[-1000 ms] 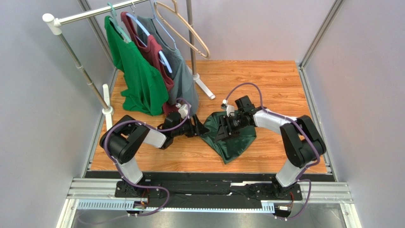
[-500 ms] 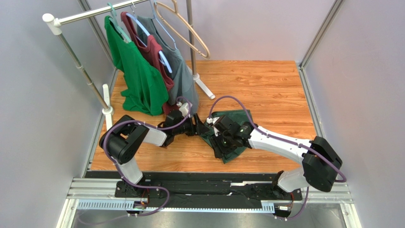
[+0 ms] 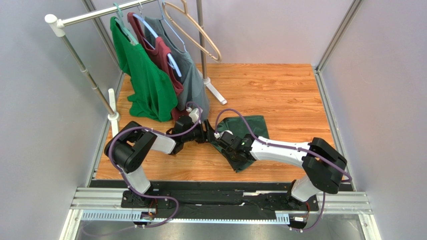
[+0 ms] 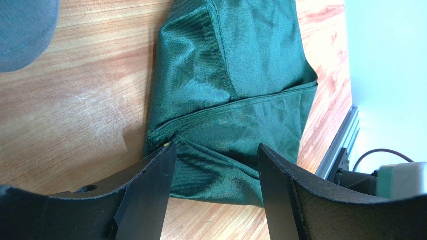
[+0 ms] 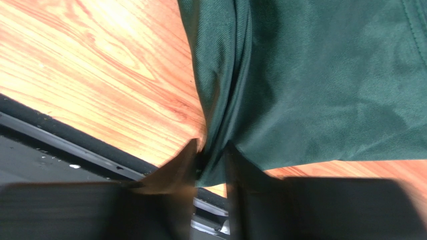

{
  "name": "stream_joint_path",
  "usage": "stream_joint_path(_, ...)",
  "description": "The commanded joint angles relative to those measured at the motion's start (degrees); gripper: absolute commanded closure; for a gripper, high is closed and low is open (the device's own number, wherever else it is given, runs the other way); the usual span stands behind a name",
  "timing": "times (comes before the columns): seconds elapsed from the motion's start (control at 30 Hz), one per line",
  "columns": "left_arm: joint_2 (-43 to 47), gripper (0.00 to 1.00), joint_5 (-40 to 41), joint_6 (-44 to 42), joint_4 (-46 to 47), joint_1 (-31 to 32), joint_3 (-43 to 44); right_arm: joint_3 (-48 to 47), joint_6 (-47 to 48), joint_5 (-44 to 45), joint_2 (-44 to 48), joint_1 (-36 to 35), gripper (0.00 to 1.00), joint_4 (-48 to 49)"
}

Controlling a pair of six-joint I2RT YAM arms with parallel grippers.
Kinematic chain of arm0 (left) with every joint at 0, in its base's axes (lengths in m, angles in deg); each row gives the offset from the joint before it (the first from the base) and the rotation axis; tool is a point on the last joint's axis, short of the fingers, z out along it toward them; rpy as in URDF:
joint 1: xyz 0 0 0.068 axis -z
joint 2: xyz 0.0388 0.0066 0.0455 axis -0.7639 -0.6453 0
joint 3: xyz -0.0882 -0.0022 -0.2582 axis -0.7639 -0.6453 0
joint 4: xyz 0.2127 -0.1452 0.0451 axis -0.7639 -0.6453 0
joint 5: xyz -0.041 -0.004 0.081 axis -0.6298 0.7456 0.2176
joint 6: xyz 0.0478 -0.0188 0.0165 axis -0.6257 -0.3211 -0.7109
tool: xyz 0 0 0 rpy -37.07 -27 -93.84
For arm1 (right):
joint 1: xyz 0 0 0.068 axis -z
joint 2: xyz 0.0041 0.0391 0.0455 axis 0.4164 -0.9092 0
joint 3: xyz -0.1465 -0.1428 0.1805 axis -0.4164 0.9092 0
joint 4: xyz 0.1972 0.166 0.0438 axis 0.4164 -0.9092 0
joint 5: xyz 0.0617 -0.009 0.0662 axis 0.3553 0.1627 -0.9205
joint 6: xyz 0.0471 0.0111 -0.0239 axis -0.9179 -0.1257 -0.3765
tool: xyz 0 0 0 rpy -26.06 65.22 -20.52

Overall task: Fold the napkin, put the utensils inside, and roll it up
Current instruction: Roll the napkin with the utensil

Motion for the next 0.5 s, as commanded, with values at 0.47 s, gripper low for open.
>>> stream_joint_path(0.47, 0.63, 0.29, 3.74, -2.62, -5.67, -0.01, 0.24, 5.93, 1.68, -22.97, 2.73, 11.07, 0.98, 4.90)
